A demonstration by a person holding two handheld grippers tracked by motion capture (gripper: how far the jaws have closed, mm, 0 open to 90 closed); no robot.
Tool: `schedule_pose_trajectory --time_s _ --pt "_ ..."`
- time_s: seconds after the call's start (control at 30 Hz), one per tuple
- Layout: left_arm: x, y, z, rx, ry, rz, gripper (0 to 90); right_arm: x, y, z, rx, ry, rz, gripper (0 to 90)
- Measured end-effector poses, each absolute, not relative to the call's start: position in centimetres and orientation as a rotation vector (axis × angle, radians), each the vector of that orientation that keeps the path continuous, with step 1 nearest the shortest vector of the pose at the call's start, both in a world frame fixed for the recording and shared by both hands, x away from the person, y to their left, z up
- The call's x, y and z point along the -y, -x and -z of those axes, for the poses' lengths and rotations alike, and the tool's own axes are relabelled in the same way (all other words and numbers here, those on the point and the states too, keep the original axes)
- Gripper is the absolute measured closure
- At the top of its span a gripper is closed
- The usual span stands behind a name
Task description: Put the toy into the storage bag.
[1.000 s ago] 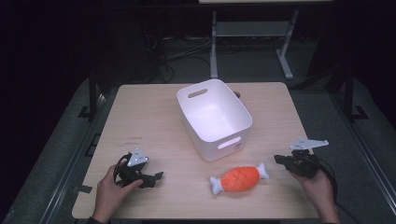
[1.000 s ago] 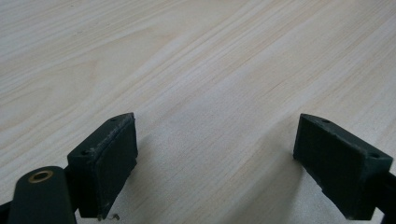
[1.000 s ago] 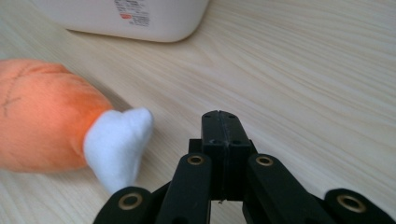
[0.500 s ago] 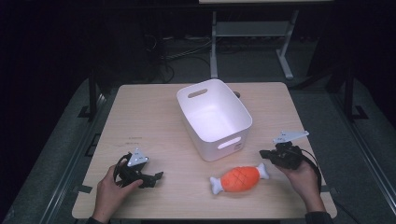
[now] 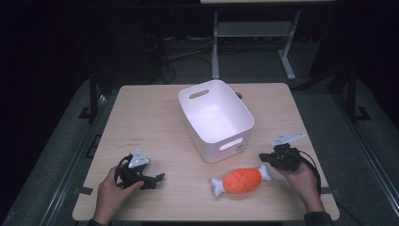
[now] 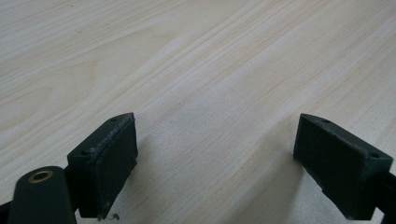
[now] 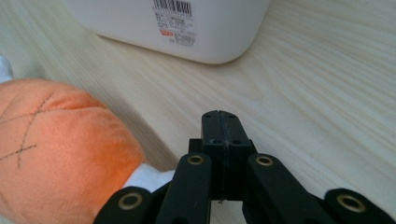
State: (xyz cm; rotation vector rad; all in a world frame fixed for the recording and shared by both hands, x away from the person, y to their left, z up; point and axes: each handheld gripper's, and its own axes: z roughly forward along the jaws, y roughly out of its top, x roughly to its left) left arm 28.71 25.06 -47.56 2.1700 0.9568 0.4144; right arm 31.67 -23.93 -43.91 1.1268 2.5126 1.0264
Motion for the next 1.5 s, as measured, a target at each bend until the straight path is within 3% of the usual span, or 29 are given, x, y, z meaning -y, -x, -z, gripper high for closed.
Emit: schedule_pose_trajectory --time_s 1.5 --pt "-25.1 -28.7 47.6 -0.956 -2.17 -0.415 12.7 24.7 -25.6 44.6 -2.565 -1.129 -0.979 89.8"
